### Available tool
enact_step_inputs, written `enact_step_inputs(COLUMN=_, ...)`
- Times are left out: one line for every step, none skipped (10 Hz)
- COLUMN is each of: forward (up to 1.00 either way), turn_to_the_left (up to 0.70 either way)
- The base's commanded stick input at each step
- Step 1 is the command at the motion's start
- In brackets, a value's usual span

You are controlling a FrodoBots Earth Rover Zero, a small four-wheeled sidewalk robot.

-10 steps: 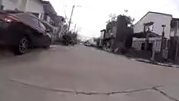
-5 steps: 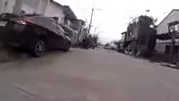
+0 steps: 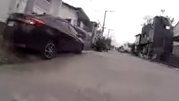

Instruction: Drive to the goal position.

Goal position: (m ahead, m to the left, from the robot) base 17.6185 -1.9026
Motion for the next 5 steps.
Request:
enact_step_inputs(forward=0.7, turn_to_the_left=-0.35)
enact_step_inputs(forward=0.7, turn_to_the_left=-0.35)
enact_step_inputs(forward=0.7, turn_to_the_left=-0.31)
enact_step_inputs(forward=0.7, turn_to_the_left=-0.28)
enact_step_inputs(forward=0.7, turn_to_the_left=-0.22)
